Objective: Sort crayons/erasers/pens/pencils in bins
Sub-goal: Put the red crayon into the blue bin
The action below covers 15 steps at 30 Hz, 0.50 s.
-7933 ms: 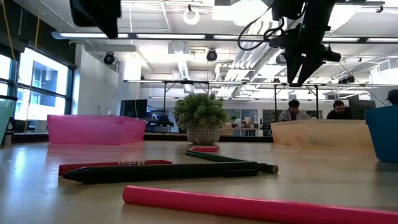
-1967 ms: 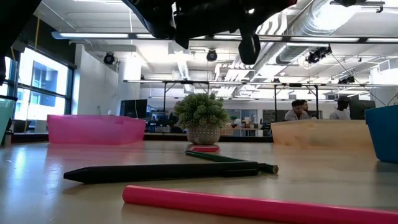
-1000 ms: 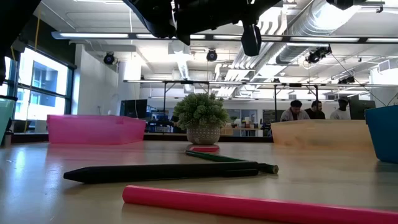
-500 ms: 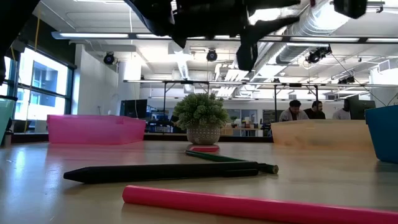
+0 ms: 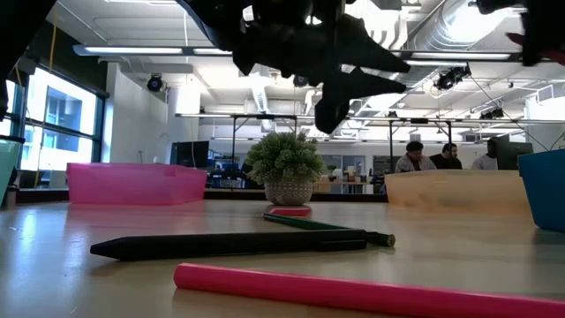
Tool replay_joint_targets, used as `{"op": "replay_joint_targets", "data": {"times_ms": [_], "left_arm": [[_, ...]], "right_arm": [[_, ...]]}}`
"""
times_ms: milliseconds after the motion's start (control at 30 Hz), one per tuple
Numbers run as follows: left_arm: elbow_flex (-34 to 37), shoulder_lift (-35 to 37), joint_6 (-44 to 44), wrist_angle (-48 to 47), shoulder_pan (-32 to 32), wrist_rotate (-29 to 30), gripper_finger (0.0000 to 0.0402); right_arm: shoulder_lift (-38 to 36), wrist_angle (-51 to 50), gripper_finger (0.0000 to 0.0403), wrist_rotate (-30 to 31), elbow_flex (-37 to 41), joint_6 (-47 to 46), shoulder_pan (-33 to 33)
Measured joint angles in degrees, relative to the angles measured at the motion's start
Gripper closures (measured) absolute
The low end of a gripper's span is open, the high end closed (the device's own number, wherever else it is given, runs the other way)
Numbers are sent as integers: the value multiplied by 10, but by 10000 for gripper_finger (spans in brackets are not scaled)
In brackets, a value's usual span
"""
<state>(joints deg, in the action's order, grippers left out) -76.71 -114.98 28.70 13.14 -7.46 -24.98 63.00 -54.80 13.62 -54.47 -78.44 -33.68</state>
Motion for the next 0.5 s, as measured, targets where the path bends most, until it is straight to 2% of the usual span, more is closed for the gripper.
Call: {"op": "replay_joint_targets", "data": {"times_ms": [233, 500], "left_arm": [[0, 0, -20, -35, 0, 1, 333], [0, 0, -34, -37, 0, 1, 346]], "right_arm": [[55, -4, 391, -53, 0, -29, -53], [121, -7, 391, -58, 0, -96, -111]]}}
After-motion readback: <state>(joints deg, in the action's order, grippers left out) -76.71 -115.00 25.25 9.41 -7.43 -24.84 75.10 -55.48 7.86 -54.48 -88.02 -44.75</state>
